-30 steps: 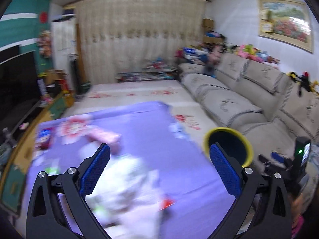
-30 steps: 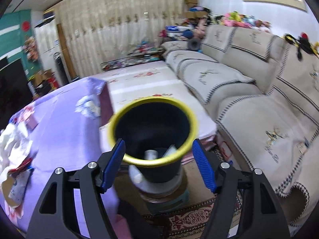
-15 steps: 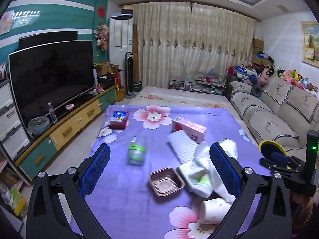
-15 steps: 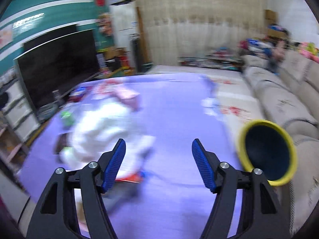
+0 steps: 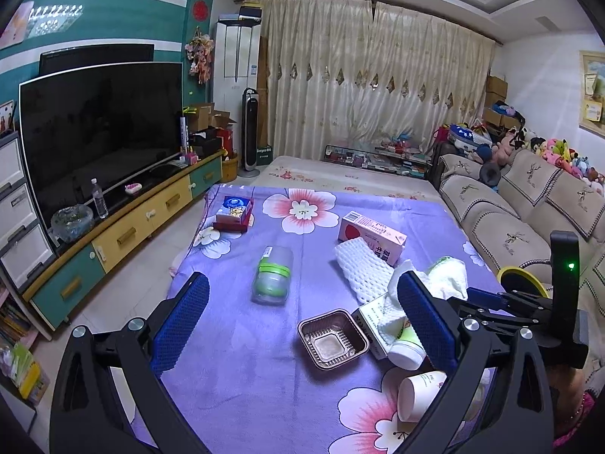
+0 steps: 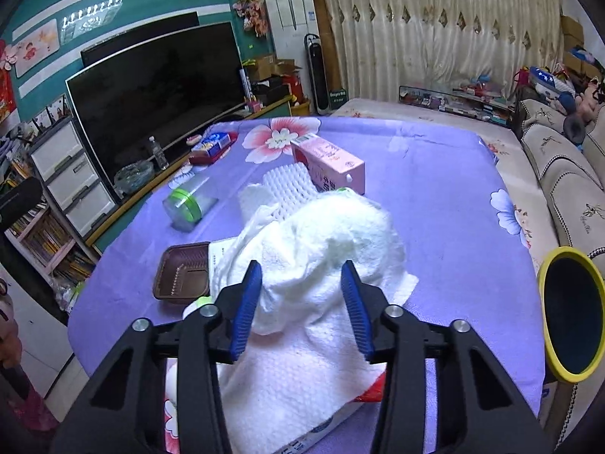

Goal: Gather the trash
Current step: 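Grasp the white tissue on the table with the right gripper and lift, then carry the white tissue into the bin and open the right gripper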

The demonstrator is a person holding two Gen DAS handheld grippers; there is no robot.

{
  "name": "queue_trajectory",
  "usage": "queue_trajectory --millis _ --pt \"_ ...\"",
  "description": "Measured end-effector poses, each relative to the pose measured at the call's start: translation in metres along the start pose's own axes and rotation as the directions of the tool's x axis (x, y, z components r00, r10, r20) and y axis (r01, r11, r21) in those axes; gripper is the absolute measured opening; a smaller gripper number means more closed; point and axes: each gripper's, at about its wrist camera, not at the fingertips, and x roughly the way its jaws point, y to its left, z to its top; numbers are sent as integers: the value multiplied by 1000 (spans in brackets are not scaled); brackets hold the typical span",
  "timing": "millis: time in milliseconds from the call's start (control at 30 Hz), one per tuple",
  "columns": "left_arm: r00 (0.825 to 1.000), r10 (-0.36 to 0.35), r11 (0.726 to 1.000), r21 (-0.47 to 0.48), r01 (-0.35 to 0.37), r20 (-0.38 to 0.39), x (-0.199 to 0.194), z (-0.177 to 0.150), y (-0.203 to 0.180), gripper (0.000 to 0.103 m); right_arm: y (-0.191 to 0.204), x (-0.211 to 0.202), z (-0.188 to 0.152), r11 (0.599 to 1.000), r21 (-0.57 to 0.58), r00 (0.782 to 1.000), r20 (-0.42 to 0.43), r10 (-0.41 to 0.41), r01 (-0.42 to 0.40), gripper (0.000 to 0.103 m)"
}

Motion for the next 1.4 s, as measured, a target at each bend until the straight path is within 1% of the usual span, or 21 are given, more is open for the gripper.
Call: queue_trajectory --millis 100,133,167,233,333,467,567,733,867,967,1033,1200,1267,1400 --pt "1000 -4 1000 -2 4 -8 6 0 -2 98 -1 4 -1 1000 0 1000 -6 4 -4 38" --pt "1000 -6 1000 -2 6 -11 7 0 -3 98 -1 4 -1 1000 -1 1000 -8 9 -9 34" --pt "1000 -8 1000 0 8 -13 9 0 -4 98 -1 4 -1 1000 -4 1000 -8 12 -12 26" --pt "1000 -11 1000 3 11 -14 11 -2 -5 98 1 3 0 1000 -10 1000 -8 23 -23 15" --pt "1000 -15 1000 5 15 -15 13 -3 -8 98 1 0 -1 999 -13 999 -8 44 -45 6" --pt "1000 -13 1000 9 13 -19 14 -4 -12 98 -2 -11 1 998 -1 998 22 57 -57 4" --pt "1000 -18 1000 12 18 -17 13 -5 -14 98 -2 -30 7 998 0 996 69 59 -59 4" --pt "999 -28 999 18 28 -16 12 -6 -19 98 -6 -73 25 999 -8 983 177 54 -54 4" --pt "999 -40 999 29 40 -19 11 -7 -25 98 -17 -103 39 1000 -9 969 247 18 -16 4" --pt "998 -52 998 42 53 -21 12 -9 -33 98 -27 -116 46 1000 0 963 271 -12 13 4" --pt "998 -60 997 49 61 -26 13 -10 -37 98 -38 -125 49 999 15 956 290 -49 47 4" --pt "995 -86 993 73 89 -51 20 -13 -54 98 -73 -142 45 991 81 943 309 -124 103 4" --pt "993 -96 991 86 101 -62 23 -12 -61 98 -85 -145 42 987 101 939 310 -149 123 4" --pt "989 -120 985 116 130 -87 31 -14 -82 98 -121 -155 32 971 156 928 299 -221 181 4"
